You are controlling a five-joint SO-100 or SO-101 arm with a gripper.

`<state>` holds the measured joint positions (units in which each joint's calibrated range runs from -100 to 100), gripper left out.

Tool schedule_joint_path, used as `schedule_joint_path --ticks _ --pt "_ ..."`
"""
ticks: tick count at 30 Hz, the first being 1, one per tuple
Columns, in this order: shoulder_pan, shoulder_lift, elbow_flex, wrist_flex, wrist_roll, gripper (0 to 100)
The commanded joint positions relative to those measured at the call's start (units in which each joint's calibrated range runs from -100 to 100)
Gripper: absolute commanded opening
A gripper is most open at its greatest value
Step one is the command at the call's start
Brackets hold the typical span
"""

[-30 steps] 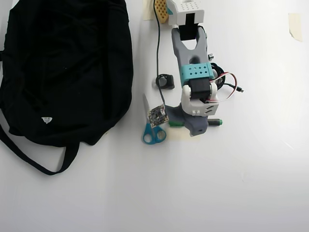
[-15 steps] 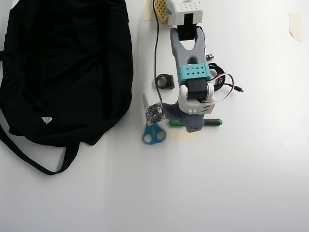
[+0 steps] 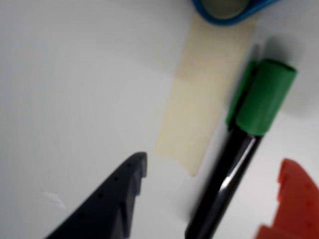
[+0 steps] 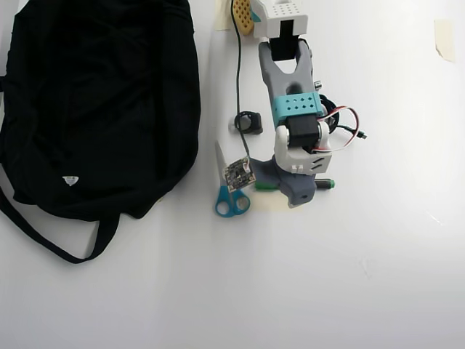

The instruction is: Put the green marker into the black bag

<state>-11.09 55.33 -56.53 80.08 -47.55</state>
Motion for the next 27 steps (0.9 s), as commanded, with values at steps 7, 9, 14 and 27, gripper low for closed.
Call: schedule_joint_path --ticks 7,9,14,27 --pt "-1.9 1.6 -1.0 -0.5 -10.8 33" --pt "-2.0 1.8 -1.0 -0.5 -10.8 33" --pt "-2.0 2.7 -0.9 -0.5 -10.7 33" --pt "-1.9 3.3 0.6 2.6 -10.2 33"
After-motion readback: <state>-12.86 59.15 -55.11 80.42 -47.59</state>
